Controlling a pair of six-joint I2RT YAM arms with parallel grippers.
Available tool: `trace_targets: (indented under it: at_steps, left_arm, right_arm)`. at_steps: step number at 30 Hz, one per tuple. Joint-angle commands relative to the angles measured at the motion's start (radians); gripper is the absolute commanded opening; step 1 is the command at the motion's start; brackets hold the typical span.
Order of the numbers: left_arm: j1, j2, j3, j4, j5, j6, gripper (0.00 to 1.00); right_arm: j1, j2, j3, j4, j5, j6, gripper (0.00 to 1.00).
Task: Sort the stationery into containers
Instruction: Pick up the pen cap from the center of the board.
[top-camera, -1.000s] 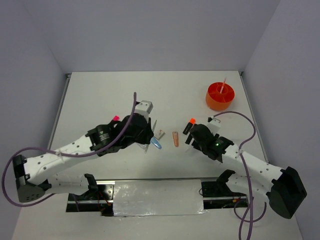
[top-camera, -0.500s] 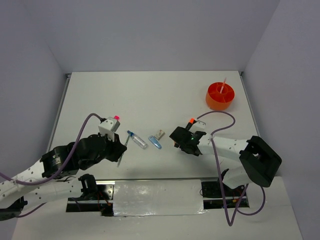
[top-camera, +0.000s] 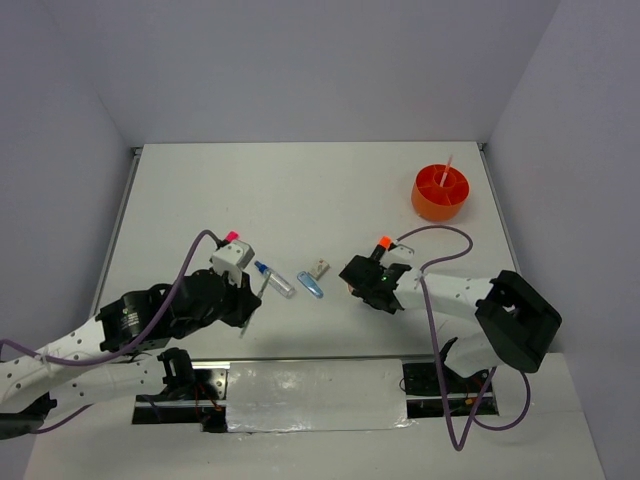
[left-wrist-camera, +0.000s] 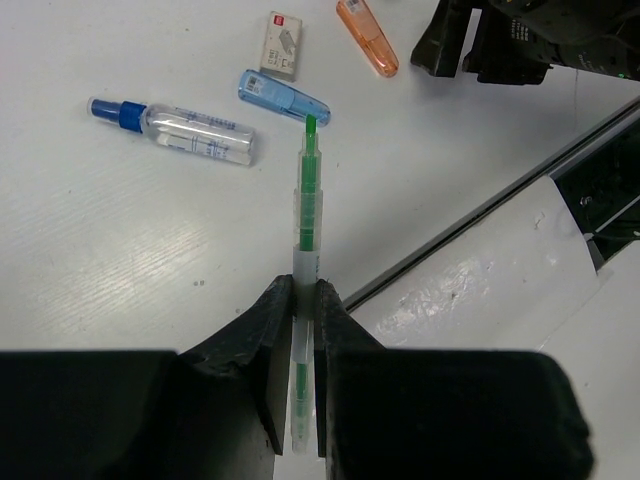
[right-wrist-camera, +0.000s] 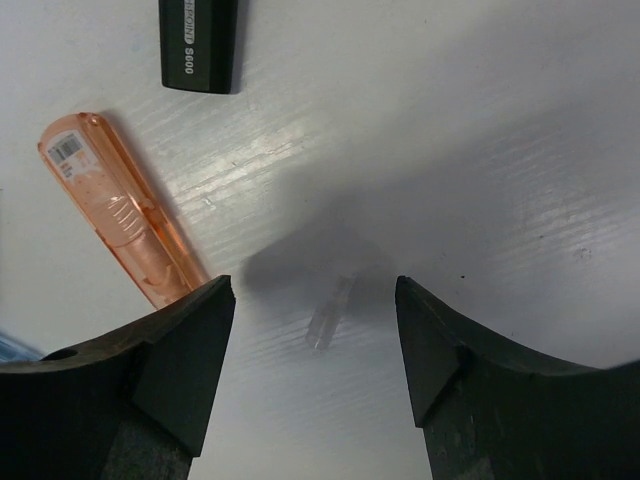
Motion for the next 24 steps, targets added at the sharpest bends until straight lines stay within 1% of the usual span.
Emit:
trace_targets:
  at_steps: [1, 2, 4, 6, 9, 11, 14, 15, 17, 18, 20, 21, 23, 24]
  left_arm:
    - [-0.001, -0.009, -0.005, 0.058, 0.018, 0.023, 0.0]
    - [-0.001, -0.012, -0.007, 0.058, 0.016, 0.023, 0.0]
    - [-0.001, -0.015, -0.007, 0.058, 0.016, 0.023, 0.0]
    - [-0.001, -0.014, -0.005, 0.058, 0.015, 0.023, 0.0]
    - [-0.003, -0.009, -0.007, 0.056, 0.013, 0.023, 0.0]
    - [-0.003, -0.008, -0.005, 0.055, 0.01, 0.022, 0.0]
    - [-0.003, -0.003, -0.003, 0.055, 0.012, 0.023, 0.0]
    - [-0.002, -0.003, -0.005, 0.055, 0.013, 0.023, 0.0]
    - [-0.001, 0.0, -0.003, 0.058, 0.016, 0.025, 0.0]
    - [-0.001, 0.0, -0.002, 0.055, 0.013, 0.026, 0.0]
    - [-0.001, 0.0, -0.003, 0.053, 0.012, 0.025, 0.0]
    - [-0.001, 0.0, -0.003, 0.053, 0.01, 0.023, 0.0]
    - [-0.001, 0.0, -0.003, 0.052, 0.009, 0.023, 0.0]
    - [-0.001, -0.002, -0.003, 0.053, 0.007, 0.023, 0.0]
  right_arm:
    - [0.009, 0.005, -0.02, -0.003, 0.032, 0.035, 0.7]
    - [0.01, 0.014, -0.017, -0.003, 0.034, 0.033, 0.64]
    - [0.012, 0.024, -0.009, -0.016, 0.039, 0.036, 0.62]
    - [0.013, 0.038, -0.006, -0.02, 0.037, 0.038, 0.62]
    - [0.016, 0.038, -0.017, -0.003, 0.028, 0.032, 0.53]
    - [0.019, 0.032, -0.026, -0.002, 0.028, 0.035, 0.53]
    - [0.019, 0.026, -0.04, 0.01, 0.023, 0.026, 0.47]
    - [0.021, 0.025, -0.043, 0.01, 0.02, 0.023, 0.39]
    - [0.019, 0.023, -0.043, 0.021, 0.017, 0.013, 0.31]
    - [0.021, 0.025, -0.046, 0.026, 0.016, 0.012, 0.27]
    - [0.019, 0.029, -0.047, 0.042, 0.009, 0.003, 0.25]
    - [0.019, 0.032, -0.049, 0.046, 0.006, 0.0, 0.18]
    - [0.019, 0.043, -0.049, 0.061, -0.004, -0.008, 0.11]
    - [0.019, 0.051, -0.047, 0.066, -0.007, -0.01, 0.11]
